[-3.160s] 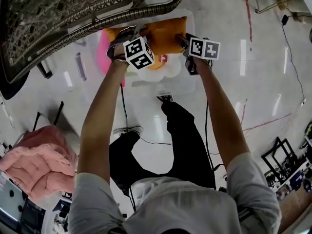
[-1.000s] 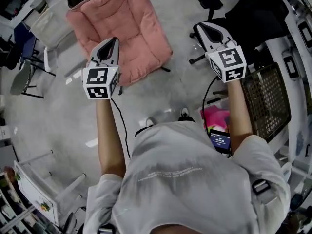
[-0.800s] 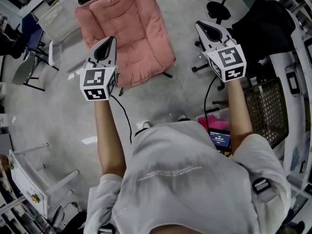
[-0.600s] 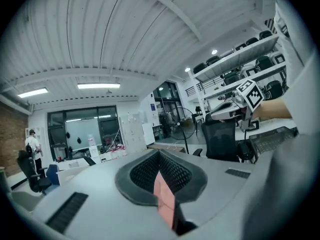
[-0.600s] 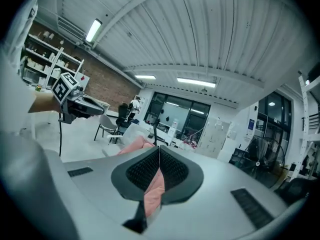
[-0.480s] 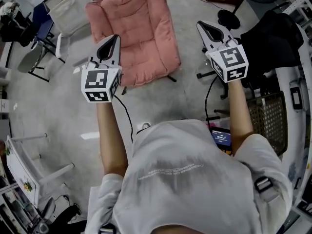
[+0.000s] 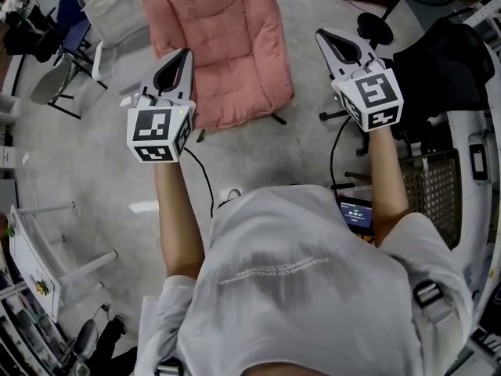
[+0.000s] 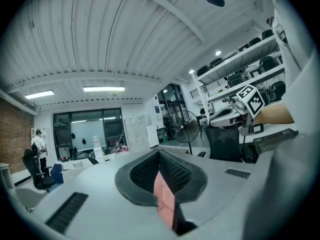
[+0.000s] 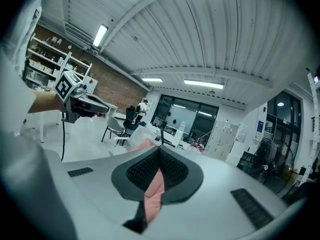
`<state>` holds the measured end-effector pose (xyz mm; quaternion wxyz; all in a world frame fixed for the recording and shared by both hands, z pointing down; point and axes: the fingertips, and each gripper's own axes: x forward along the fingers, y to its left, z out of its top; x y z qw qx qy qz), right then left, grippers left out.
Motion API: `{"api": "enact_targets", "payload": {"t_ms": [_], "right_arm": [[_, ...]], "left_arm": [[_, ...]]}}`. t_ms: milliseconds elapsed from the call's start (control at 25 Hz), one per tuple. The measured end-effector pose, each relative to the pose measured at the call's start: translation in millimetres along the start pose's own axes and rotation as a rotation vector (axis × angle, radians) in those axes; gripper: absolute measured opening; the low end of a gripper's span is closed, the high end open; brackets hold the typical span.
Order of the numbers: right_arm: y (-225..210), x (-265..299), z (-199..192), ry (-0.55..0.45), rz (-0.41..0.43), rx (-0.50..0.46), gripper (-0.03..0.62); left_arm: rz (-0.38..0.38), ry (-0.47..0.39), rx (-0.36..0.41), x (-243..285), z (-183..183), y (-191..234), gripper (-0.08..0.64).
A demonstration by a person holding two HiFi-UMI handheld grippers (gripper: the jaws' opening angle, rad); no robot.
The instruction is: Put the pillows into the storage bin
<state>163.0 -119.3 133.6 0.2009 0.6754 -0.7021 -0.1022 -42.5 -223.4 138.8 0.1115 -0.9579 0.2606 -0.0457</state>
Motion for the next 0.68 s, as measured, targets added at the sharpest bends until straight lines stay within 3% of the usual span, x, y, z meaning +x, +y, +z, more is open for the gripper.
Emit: {"api": "enact_targets", "payload": {"t_ms": [680], "right_arm": [[16,-2,-18,0.041,0.021,0.008,0.025]], "left_arm": [[0.013,0.074,0.04,2,-18,-10,0.015]]}}
